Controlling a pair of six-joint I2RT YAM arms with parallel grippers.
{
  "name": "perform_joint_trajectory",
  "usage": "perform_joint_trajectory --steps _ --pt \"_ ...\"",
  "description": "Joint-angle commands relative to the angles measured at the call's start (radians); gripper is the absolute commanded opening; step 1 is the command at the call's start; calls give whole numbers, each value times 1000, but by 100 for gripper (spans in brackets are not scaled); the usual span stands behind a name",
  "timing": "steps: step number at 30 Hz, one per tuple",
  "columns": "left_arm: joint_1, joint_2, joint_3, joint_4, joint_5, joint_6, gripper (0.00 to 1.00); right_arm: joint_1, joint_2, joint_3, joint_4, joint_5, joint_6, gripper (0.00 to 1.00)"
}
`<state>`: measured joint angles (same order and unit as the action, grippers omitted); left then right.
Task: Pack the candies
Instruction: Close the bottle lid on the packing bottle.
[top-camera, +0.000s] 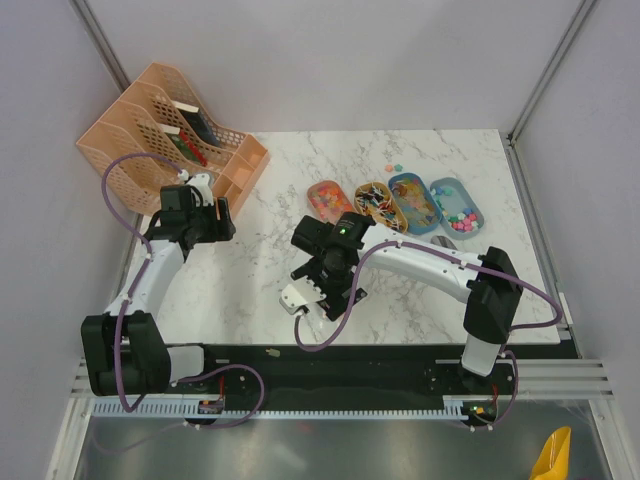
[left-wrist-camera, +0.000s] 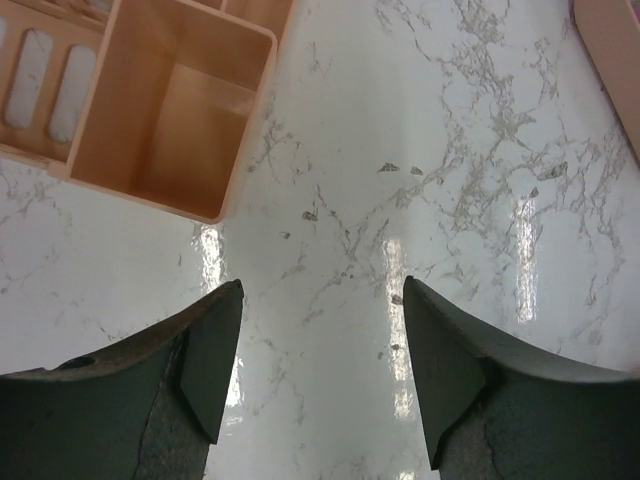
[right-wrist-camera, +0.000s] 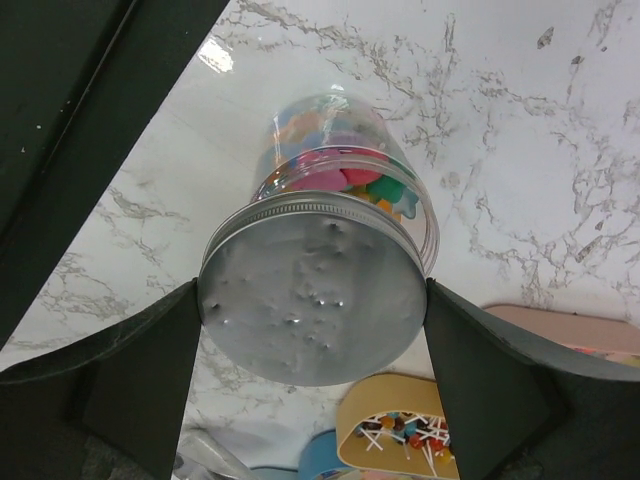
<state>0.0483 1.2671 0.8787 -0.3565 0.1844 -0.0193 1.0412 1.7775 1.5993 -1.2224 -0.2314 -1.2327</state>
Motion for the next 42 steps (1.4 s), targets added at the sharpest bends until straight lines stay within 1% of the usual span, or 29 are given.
perform_joint_trajectory --steps 1,8,20,24,25,26,31,37,42 --pt "-1 -32 -27 27 36 -39 72 3 28 -1 43 -14 33 89" --pt "-2 -58 -41 27 61 -45 73 5 56 -7 84 -6 33 89" --pt "-2 -32 -35 30 84 -57 72 0 69 -21 130 14 59 89" --pt "-2 -35 -38 31 96 -59 73 -1 74 -15 138 14 78 94" --pt "-1 -37 -43 30 96 -59 72 -4 74 -13 136 15 81 97" --pt "-2 -38 -43 31 98 -59 72 -6 74 -12 135 14 88 98" --pt "-2 -46 -58 37 105 -59 73 -15 56 -10 138 4 99 98" --pt "-2 -54 -70 48 130 -64 72 -15 62 43 127 -5 142 98" --pt "-2 -57 -75 53 135 -62 72 -15 57 36 113 4 142 98"
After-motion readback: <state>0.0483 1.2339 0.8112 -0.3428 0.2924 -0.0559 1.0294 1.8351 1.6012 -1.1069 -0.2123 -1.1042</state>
